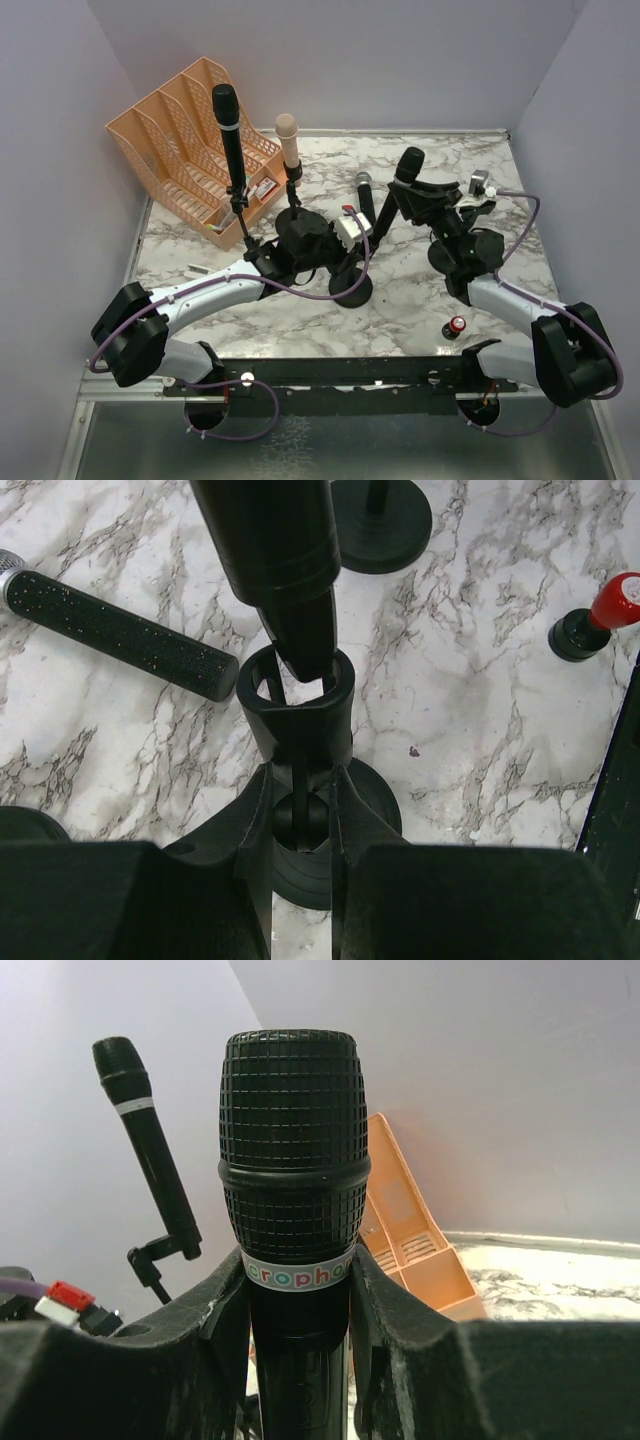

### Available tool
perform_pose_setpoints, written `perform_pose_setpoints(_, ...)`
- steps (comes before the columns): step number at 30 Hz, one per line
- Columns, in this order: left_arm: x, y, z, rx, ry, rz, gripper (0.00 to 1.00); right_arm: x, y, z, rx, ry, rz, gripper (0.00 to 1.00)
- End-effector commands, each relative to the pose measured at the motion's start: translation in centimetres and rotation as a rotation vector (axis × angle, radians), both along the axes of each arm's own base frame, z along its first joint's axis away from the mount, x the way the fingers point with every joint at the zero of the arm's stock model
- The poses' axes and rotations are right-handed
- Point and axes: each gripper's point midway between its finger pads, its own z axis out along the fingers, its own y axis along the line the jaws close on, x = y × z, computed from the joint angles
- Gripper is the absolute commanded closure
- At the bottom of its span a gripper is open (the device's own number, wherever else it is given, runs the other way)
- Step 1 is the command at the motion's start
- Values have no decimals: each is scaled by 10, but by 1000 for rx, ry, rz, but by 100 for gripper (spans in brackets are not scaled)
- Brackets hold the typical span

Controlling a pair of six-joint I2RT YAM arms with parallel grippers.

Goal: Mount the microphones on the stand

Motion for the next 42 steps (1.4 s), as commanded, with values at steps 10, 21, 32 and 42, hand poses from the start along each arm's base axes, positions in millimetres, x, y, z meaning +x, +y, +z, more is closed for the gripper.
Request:
perform_pose_setpoints(10,9,-3,7,-52,-9,49,100,-13,0,-34,11,42,20,93)
perform_pose_setpoints(21,14,-1,8,-62,-9,88,100,-30,23,-69,-77,155,172,94)
perform_pose_setpoints(32,15,0,5,-54,-8,98,100,-47,31,-90,-80,262,271,97)
perform_pose_setpoints(42,16,-1,4,-59,-13,98,100,-40,33,-123,-302,377,240,98)
